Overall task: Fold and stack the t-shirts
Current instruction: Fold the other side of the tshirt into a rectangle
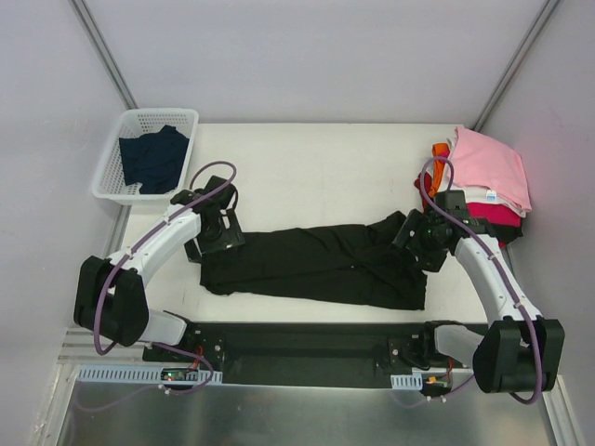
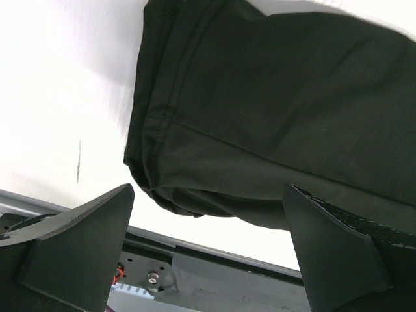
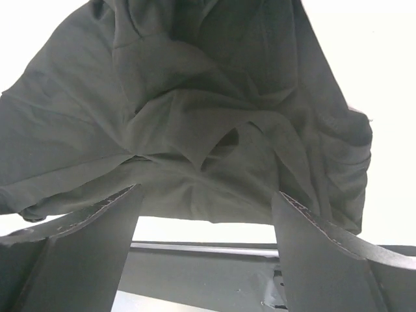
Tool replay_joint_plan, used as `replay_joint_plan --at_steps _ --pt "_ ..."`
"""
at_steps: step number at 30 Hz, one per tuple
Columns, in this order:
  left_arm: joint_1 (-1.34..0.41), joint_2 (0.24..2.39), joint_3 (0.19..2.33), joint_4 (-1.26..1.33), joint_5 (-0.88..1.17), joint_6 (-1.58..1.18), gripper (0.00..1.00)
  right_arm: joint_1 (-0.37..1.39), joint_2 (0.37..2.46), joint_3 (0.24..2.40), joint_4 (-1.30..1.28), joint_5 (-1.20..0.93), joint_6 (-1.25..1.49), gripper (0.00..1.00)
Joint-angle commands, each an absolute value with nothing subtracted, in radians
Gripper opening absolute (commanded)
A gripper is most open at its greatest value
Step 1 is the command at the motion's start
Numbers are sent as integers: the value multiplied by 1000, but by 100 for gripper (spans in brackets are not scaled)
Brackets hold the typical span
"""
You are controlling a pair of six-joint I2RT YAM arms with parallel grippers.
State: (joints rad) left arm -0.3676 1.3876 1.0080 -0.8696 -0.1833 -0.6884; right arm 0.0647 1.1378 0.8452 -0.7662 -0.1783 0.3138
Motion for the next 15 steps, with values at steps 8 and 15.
replay_joint_plan --at_steps 8,15 --pt "-376 1351 986 -888 -195 -698 99 72 1250 931 -723 -144 293 63" --pt "-376 1367 997 -899 -216 -681 99 75 1322 989 -706 -124 296 9"
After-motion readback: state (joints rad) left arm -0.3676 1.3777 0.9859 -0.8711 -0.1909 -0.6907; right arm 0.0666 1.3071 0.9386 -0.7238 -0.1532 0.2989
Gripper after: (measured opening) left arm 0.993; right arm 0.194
